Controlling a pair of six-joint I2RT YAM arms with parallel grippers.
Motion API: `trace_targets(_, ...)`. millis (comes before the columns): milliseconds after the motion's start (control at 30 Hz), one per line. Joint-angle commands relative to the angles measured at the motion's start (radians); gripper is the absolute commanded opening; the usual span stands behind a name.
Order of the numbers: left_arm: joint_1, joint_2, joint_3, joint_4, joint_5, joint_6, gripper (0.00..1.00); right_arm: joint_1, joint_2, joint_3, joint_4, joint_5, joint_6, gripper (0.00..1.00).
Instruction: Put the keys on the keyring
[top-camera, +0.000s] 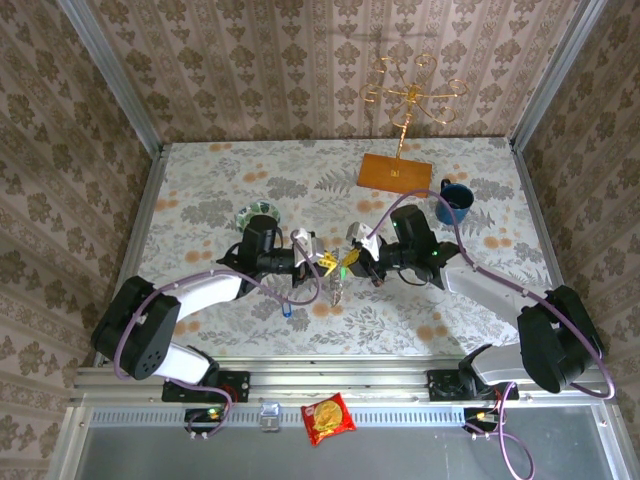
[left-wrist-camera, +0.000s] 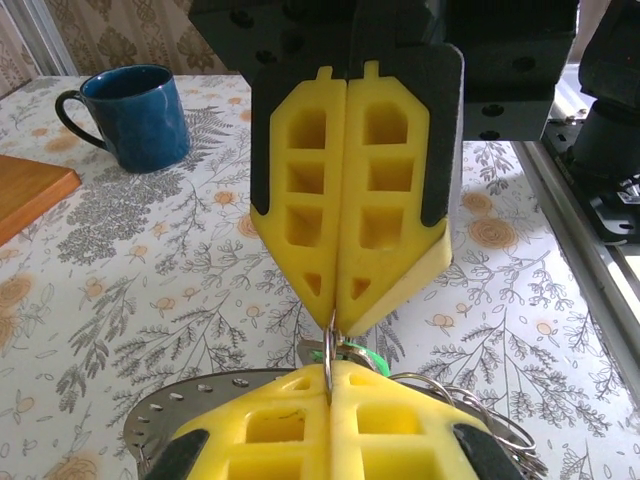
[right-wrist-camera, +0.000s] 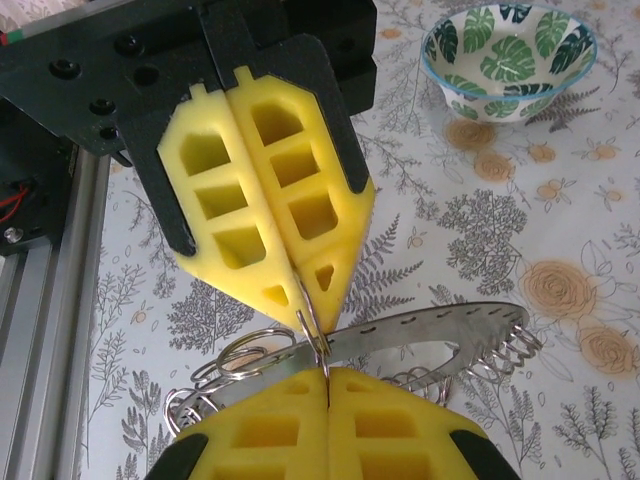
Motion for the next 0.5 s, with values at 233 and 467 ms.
trace_targets(233,-0.007,0.012,-0.050,0.251,0.041,-0.114,0.00,-0.001,0.057,-0.038,0.142,-0.019,0.069,0.00)
trace_targets(467,-0.007,0.033,-0.067,0.323,0.047,-0.154,0.00,-0.007,0.005,-0.088,0.214,-0.012,0.067,0.19)
